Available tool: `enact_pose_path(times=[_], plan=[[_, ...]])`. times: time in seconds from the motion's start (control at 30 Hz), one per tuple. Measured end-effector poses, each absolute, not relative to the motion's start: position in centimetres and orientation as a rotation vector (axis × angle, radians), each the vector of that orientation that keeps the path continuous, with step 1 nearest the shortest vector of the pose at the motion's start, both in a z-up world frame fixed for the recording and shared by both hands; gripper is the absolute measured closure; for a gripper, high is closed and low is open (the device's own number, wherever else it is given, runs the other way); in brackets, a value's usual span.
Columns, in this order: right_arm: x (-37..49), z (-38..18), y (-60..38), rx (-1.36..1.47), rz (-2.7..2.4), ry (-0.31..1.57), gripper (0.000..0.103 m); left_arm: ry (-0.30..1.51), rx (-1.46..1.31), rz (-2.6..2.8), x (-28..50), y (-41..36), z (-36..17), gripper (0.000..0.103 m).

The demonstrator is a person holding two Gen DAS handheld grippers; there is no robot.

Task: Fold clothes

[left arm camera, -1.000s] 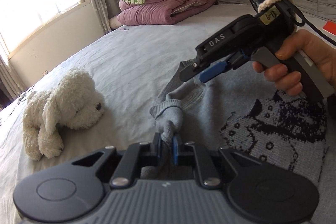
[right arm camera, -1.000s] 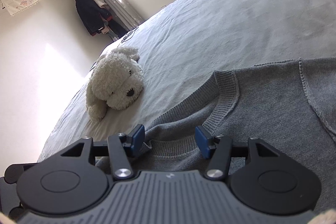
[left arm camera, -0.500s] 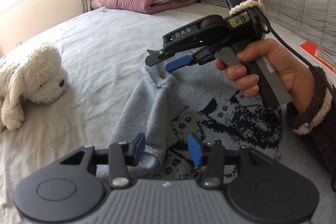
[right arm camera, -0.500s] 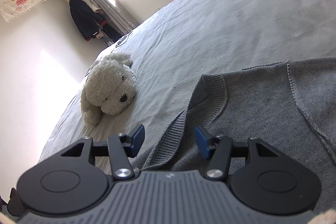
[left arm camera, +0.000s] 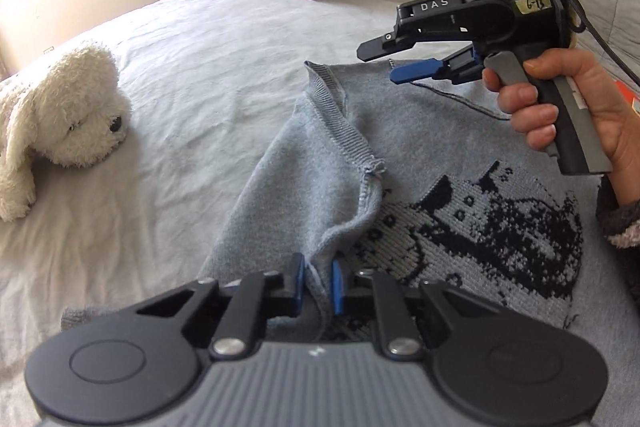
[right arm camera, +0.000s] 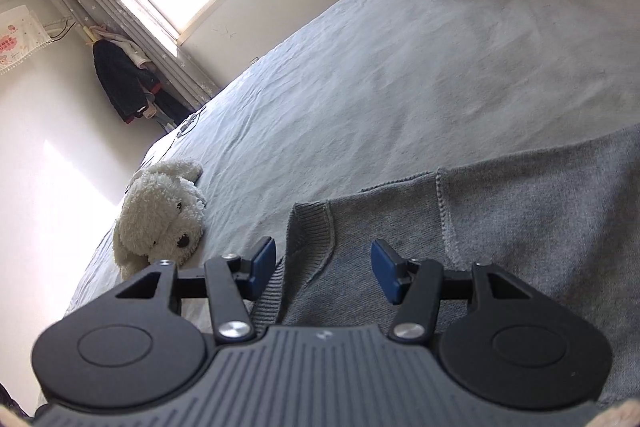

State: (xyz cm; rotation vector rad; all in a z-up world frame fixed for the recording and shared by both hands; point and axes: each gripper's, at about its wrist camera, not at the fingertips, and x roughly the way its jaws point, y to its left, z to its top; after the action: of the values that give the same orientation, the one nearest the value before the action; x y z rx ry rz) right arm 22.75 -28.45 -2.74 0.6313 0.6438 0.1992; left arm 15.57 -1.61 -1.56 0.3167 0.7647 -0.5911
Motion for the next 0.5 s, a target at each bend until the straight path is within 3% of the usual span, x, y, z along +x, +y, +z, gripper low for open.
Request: enact_pose_path(times=[0.27, 0.5], plan=[[23.1, -2.8, -28.2, 0.599, 0.196, 0.647, 0.046, 0.652, 0.257, -0.330, 19.2, 0.7, 0.5, 0.093], [23.2, -3.4, -28.3, 0.576, 0.167, 0.655, 0.046, 0.745, 0.018, -0.016, 24.7, 4.1, -1.4, 0.094]])
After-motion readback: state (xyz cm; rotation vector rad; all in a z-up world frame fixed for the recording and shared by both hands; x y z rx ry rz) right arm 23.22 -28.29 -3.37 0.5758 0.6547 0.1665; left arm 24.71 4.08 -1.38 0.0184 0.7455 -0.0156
